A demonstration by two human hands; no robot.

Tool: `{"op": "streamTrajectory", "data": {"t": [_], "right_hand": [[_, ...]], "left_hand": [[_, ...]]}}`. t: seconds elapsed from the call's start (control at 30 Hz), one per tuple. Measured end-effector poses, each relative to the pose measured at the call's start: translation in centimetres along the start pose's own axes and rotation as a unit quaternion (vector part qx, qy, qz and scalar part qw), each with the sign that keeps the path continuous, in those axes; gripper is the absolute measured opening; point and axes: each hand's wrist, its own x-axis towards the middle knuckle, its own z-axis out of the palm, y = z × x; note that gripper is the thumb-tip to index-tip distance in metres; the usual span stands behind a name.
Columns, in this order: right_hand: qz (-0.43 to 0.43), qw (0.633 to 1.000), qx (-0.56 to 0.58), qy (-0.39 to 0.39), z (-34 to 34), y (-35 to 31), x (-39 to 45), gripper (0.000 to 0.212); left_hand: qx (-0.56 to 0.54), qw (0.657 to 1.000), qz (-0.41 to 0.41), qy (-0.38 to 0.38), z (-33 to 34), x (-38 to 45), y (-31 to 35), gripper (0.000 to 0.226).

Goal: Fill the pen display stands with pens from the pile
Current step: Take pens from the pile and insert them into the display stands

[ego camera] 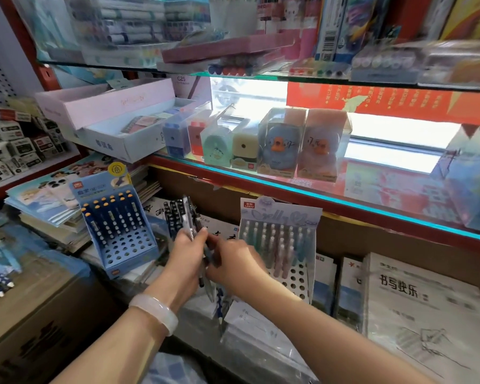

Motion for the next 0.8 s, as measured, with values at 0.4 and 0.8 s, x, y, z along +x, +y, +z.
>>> {"op": "streamTrajectory", "data": {"t": [0.4, 0.8], "right_hand": [[0.078, 0.955, 0.203, 0.201, -2.5, 9.5, -5.0, 0.017], [0.149, 0.947, 0.122, 0.256, -2.5, 14.7, -4.8, 0.016]], "left_hand": [[-0.101, 0.993, -0.015, 0.061, -0.1, 1.5, 0.1, 0.026], [-0.029, 0.997, 0.033, -0.068, 1.4, -0.6, -0.9, 0.021]]}}
